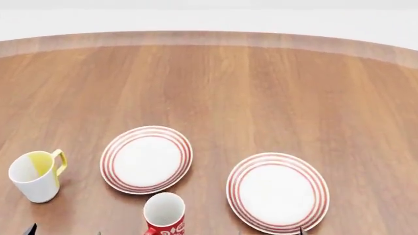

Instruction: Put the white mug on the left plate.

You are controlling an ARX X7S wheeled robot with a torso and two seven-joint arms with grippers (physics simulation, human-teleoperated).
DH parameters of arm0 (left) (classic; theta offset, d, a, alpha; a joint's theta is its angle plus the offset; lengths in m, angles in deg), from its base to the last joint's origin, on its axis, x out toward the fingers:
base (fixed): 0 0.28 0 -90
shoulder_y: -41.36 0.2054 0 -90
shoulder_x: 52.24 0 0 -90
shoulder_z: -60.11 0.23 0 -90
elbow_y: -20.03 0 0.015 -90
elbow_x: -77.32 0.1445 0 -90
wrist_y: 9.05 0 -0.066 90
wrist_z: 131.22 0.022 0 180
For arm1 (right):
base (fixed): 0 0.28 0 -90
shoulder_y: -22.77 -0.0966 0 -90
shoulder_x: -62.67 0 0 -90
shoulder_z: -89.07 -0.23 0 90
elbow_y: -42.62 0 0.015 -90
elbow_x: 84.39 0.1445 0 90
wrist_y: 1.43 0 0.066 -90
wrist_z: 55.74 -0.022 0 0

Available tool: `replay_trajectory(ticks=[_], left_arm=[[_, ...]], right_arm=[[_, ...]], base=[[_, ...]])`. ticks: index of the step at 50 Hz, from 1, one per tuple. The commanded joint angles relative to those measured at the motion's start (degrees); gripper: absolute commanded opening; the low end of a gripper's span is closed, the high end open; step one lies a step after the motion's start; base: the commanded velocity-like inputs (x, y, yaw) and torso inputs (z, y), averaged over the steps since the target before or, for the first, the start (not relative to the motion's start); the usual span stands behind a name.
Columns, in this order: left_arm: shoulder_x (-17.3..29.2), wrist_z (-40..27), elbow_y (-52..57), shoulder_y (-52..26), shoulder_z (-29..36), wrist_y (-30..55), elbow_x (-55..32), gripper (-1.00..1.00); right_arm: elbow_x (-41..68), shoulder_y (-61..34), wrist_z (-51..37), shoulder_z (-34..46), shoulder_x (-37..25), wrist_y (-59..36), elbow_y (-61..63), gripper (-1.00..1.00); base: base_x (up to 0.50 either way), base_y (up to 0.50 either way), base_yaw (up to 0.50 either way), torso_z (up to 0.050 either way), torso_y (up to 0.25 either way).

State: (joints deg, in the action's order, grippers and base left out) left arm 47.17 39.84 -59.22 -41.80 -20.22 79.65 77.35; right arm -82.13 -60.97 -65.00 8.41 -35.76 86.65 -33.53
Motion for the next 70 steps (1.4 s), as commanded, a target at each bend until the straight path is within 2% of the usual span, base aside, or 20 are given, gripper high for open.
replay_trajectory(ticks=[1, 36, 40, 46, 49, 51, 56, 57, 70], left_arm=[[0.34, -0.53, -0.88, -0.28, 0.66, -0.42, -0.03, 1.0], [1.96, 0.24, -0.68, -0.8, 3.43, -0.68, -2.53, 1.0], [3.49, 1.84, 0.62, -1.31, 5.03, -0.35, -1.36, 1.0], [7.27, 3.43, 5.49, -0.28, 3.28, 1.66, -2.67, 1.0], [8.92, 4.19, 7.0, 1.63, 2.63, 0.5, -3.35, 1.0], [12.06, 8.87, 9.93, 6.15, 2.78, -3.25, -7.9, 1.0], [15.4, 10.57, 12.63, 11.52, 2.12, -6.62, -8.43, 1.0], [14.9, 11.76, 7.01, 12.01, 2.75, -12.73, -7.64, 1.0], [20.24, 14.96, 5.28, 21.41, 1.89, -23.45, -7.11, 1.0]], right_arm=[[0.36, -0.22, -0.61, 0.51, -0.45, -0.08, -0.26, 1.0], [-0.18, -0.64, -2.42, 2.6, -1.69, -0.21, -0.68, 1.0], [-0.2, -0.9, -2.51, 2.88, -1.86, 0.15, -1.36, 1.0], [0.23, -0.85, -2.63, 2.97, -2.23, 0.26, -1.32, 1.0], [0.59, -1.11, -2.62, 3.03, -2.32, 0.39, -1.73, 1.0], [0.57, -1.17, -2.74, 3.26, -2.31, 0.17, -1.73, 1.0], [0.92, -1.43, -2.77, 3.44, -2.52, 0.38, -2.24, 1.0], [0.96, -1.44, -2.8, 3.49, -2.57, 0.33, -2.2, 1.0], [1.43, -1.57, -3.3, 3.99, -3.09, 0.31, -2.19, 1.0]], base=[[0.36, 0.0, 0.0, 0.0, 0.0], [0.34, 0.0, 0.0, 0.0, 0.0], [0.0, 0.0, 0.0, 0.0, 0.0], [0.0, 0.0, 0.0, 0.0, 0.0], [0.0, 0.0, 0.0, 0.0, 0.0], [0.0, 0.0, 0.0, 0.0, 0.0], [0.0, 0.0, 0.0, 0.0, 0.0], [0.0, 0.0, 0.0, 0.0, 0.0], [0.0, 0.0, 0.0, 0.0, 0.0]])
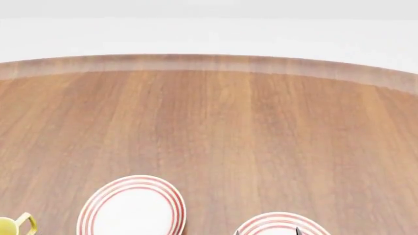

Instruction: Put the white mug on the left plate.

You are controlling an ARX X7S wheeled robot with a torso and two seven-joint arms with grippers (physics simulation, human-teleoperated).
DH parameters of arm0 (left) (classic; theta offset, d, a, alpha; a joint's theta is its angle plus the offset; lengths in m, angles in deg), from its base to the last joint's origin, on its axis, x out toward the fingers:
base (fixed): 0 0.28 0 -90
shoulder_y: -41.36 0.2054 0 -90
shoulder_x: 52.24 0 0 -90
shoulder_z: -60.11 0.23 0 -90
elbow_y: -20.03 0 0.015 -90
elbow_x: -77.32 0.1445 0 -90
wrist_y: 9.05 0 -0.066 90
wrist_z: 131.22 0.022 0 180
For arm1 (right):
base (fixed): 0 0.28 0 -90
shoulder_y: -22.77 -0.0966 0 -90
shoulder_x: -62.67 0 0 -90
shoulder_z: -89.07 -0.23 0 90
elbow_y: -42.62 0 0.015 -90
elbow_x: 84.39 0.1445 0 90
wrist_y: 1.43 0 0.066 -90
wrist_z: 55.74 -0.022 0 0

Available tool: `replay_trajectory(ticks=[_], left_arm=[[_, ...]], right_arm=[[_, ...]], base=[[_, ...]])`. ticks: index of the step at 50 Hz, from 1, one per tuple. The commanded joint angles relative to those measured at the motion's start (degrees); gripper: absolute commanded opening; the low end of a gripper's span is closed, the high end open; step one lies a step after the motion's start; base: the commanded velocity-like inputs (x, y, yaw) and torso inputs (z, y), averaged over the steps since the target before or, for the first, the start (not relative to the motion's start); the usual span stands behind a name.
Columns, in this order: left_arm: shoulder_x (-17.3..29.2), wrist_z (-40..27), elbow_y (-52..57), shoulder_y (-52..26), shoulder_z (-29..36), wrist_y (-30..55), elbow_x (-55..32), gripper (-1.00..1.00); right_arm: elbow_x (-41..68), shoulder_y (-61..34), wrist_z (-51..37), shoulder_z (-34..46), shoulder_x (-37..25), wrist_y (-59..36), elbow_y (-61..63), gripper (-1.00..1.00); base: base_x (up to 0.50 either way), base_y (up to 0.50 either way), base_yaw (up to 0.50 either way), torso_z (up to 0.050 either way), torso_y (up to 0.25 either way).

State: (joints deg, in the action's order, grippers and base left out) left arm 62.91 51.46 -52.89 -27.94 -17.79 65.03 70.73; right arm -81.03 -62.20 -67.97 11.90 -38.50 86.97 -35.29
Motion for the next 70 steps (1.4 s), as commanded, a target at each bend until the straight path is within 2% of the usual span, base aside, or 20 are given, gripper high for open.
replay_trajectory(ticks=[1, 7, 15, 22, 23, 24, 45, 70], left_arm=[[4.98, 3.39, -0.46, 8.28, -0.8, -9.03, -0.84, 1.0], [7.83, 3.8, -0.04, 15.4, -4.18, -16.09, -4.75, 1.0], [8.9, 5.98, -2.68, 16.37, -3.61, -19.2, -8.42, 1.0], [9.55, 6.93, -4.41, 19.56, -3.43, -21.76, -6.09, 1.0], [7.86, 6.52, -10.08, 18.82, -1.77, -21.34, 2.5, 1.0], [7.78, 6.68, -10.02, 18.6, -1.49, -21.1, 5.59, 1.0], [7.77, 6.88, -11.72, 17.86, 0.19, -21.36, 7.34, 1.0], [5.77, 10.88, -16.63, 10.06, 6.0, -18.68, 9.75, 1.0]], right_arm=[[0.39, -0.46, -0.34, 0.56, -0.36, -0.09, -0.53, 1.0], [0.11, -1.03, -0.49, 1.23, -0.39, -0.05, -1.33, 1.0], [0.2, -1.24, -0.94, 1.52, -0.56, -0.19, -1.55, 1.0], [0.3, -1.68, -1.19, 1.8, -0.68, -0.23, -2.19, 1.0], [0.19, -2.06, -1.06, 2.03, -0.63, -0.04, -3.1, 1.0], [0.17, -2.08, -1.18, 2.06, -0.64, -0.18, -3.03, 1.0], [0.6, -2.49, -1.97, 2.77, -1.22, -0.15, -3.53, 1.0], [1.16, -2.68, -2.8, 3.55, -1.83, -0.29, -3.3, 1.0]], base=[[0.0, 0.0, 0.0, 0.0, 0.0], [0.0, 0.0, 0.0, 0.0, 0.0], [0.0, 0.0, 0.0, 0.0, 0.0], [0.0, 0.0, 0.0, 0.0, 0.0], [0.0, 0.0, 0.0, 0.0, 0.0], [0.0, 0.0, 0.0, 0.0, 0.0], [0.0, 0.0, 0.0, 0.0, 0.0], [0.0, 0.0, 0.0, 0.0, 0.0]])
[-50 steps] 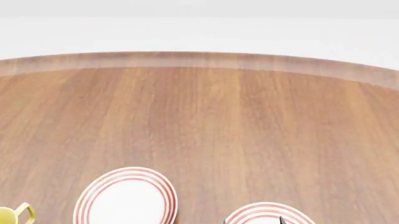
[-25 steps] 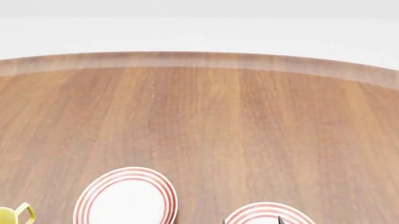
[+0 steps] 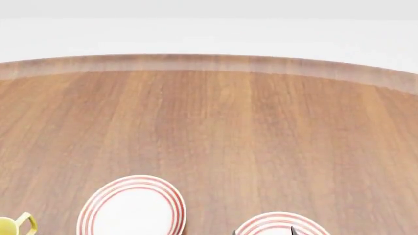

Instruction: Put the white mug on the left plate.

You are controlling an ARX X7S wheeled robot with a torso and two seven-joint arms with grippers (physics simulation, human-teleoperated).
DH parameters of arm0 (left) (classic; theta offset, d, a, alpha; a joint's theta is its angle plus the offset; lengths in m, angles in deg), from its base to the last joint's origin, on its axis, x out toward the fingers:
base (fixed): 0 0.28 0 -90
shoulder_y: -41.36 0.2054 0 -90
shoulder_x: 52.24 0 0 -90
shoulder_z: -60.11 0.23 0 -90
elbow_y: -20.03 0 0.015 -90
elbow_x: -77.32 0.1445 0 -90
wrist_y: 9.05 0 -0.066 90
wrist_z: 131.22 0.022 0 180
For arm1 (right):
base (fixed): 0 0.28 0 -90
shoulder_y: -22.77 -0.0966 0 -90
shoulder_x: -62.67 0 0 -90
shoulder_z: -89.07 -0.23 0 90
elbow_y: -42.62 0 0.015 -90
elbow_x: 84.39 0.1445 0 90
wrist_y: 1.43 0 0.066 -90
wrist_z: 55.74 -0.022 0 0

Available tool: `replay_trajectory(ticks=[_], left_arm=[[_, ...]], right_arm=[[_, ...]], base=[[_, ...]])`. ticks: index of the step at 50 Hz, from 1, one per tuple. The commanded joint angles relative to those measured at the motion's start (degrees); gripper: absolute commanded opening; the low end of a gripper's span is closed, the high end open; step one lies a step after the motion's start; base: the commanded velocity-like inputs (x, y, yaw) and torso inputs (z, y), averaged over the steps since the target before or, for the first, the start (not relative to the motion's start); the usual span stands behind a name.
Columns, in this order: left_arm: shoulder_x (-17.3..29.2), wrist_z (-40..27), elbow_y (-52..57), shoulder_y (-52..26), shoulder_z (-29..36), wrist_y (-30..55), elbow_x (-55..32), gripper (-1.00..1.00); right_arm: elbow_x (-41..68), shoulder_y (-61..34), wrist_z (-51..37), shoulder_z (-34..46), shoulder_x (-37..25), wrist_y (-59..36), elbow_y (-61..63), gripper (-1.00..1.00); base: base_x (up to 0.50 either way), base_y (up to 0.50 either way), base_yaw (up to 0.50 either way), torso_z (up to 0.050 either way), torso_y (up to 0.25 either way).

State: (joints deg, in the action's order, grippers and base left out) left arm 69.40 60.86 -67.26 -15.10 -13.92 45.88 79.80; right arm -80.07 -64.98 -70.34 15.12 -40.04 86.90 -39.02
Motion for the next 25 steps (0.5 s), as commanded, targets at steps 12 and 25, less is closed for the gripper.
replay_trajectory(ticks=[12, 25], left_arm=[[-2.14, 2.23, -7.52, -4.88, 4.36, 0.56, 2.05, 1.0], [-2.85, 2.35, -10.7, -6.95, 4.84, 1.26, 1.53, 1.0]], right_arm=[[0.31, 0.27, -0.99, 0.56, -0.65, -0.37, 0.98, 1.0], [0.62, -0.05, -1.27, 0.89, -0.85, -0.16, 0.45, 1.0]], base=[[0.0, 0.0, 0.0, 0.0, 0.0], [0.0, 0.0, 0.0, 0.0, 0.0]])
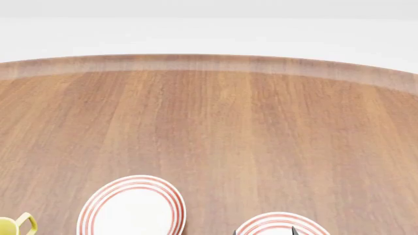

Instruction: Put the white mug on the left plate.

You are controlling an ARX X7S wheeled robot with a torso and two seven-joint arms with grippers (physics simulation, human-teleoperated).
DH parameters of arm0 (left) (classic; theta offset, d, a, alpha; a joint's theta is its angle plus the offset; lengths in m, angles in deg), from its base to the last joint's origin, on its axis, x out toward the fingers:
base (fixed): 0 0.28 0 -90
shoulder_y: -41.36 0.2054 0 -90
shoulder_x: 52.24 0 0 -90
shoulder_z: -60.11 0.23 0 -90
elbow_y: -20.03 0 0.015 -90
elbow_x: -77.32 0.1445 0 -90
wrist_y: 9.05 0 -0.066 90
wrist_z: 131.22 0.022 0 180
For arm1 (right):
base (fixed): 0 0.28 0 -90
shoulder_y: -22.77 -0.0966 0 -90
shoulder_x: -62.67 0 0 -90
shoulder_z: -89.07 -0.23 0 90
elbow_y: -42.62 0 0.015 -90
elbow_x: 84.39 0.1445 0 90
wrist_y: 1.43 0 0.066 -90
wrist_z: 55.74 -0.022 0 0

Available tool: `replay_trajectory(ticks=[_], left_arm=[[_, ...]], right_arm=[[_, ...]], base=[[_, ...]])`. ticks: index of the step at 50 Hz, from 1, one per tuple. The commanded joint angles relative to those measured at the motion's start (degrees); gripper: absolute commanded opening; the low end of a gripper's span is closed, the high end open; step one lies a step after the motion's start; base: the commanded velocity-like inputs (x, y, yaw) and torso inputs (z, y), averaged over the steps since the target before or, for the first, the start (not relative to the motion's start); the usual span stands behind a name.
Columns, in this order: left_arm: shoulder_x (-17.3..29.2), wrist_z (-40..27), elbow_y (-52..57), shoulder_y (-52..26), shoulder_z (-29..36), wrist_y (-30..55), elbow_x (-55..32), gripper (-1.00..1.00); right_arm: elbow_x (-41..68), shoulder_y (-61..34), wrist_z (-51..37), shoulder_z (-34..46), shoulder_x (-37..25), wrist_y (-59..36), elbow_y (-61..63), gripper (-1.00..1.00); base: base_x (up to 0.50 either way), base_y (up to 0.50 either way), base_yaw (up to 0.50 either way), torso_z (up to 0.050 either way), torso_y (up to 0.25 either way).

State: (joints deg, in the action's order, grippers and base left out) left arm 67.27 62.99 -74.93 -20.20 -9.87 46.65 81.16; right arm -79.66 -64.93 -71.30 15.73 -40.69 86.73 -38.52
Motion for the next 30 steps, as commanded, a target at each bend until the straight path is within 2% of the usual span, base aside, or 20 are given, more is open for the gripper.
replay_trajectory(ticks=[1, 7, 30], left_arm=[[-0.55, 0.33, -2.52, -1.9, 0.68, 1.18, -0.03, 1.0], [0.32, 0.44, 0.1, -1.89, 0.4, 5.08, 1.21, 1.0], [-0.1, 0.94, -1.03, -3.87, 2.21, 7.48, 3.89, 1.0]], right_arm=[[0.22, -0.16, -0.35, 0.29, -0.21, 0.03, -0.16, 1.0], [0.4, -0.22, -0.53, 0.39, -0.34, -0.1, -0.04, 1.0], [0.69, -0.85, -1.05, 1.0, -0.68, 0.39, -0.95, 1.0]], base=[[0.0, 0.0, 0.0, 0.0, 0.0], [0.0, 0.0, 0.0, 0.0, 0.0], [0.0, 0.0, 0.0, 0.0, 0.0]])
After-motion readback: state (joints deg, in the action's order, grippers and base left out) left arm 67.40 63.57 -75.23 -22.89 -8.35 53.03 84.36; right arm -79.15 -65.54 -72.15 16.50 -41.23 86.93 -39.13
